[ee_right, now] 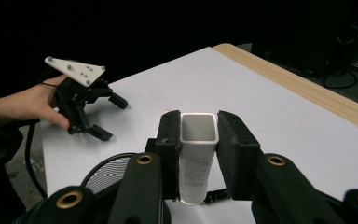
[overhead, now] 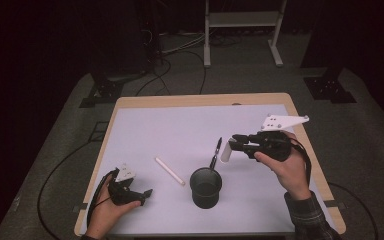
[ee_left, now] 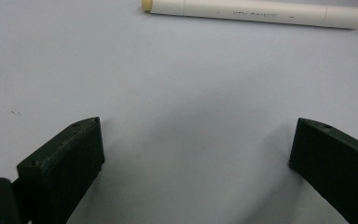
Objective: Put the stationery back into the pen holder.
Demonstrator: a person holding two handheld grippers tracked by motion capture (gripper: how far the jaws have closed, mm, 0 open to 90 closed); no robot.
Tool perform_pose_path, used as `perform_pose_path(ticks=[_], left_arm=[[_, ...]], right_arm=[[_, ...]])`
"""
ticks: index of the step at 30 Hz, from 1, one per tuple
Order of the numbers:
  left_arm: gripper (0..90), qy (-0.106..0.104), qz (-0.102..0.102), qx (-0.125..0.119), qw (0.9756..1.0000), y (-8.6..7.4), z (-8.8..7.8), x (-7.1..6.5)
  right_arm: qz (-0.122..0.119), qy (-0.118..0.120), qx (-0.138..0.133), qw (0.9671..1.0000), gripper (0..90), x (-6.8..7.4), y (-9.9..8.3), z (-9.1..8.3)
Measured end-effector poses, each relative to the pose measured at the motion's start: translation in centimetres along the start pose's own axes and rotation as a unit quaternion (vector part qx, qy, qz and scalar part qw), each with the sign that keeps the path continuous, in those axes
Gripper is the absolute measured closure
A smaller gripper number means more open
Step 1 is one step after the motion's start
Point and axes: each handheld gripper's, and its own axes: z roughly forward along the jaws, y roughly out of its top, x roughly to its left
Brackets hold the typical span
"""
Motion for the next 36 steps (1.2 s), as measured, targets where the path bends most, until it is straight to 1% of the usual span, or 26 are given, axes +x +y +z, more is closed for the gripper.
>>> perform_pose_path(ticks=[10, 14, 23, 24, 25, 33, 36], left_arm=[[2.0, 0.0, 0.002, 0.001, 1.0, 0.0, 0.0, 0.0], [2.0, 0.0, 0.001, 0.001, 1.0, 0.0, 0.0, 0.0], [2.0, 0.0, 0.002, 0.001, 1.0, 0.0, 0.0, 0.0], [2.0, 0.0, 0.002, 0.001, 1.0, 0.0, 0.0, 0.0], [2.0, 0.0, 0.002, 0.001, 1.0, 0.0, 0.0, 0.0], [2.0, 0.0, 0.002, 0.001, 1.0, 0.0, 0.0, 0.0], [2.0, 0.0, 0.002, 0.001, 1.0, 0.0, 0.0, 0.0]], right_arm=[[-0.015, 0.039, 0.005, 0.9991, 70.2, 1.5, 0.3, 0.8], [-0.024, 0.058, 0.009, 0.998, 70.1, 2.1, 0.4, 1.3], [-0.038, 0.087, 0.027, 0.9951, 70.1, 3.2, 0.2, 2.7], [-0.041, 0.089, 0.027, 0.9948, 70.1, 3.2, 0.2, 2.8], [-0.038, 0.092, 0.03, 0.9946, 70.1, 3.4, 0.1, 3.0], [-0.047, 0.105, 0.053, 0.9919, 70.1, 3.7, -0.7, 4.4], [-0.047, 0.108, 0.059, 0.9912, 70.2, 3.9, -1.0, 4.9]])
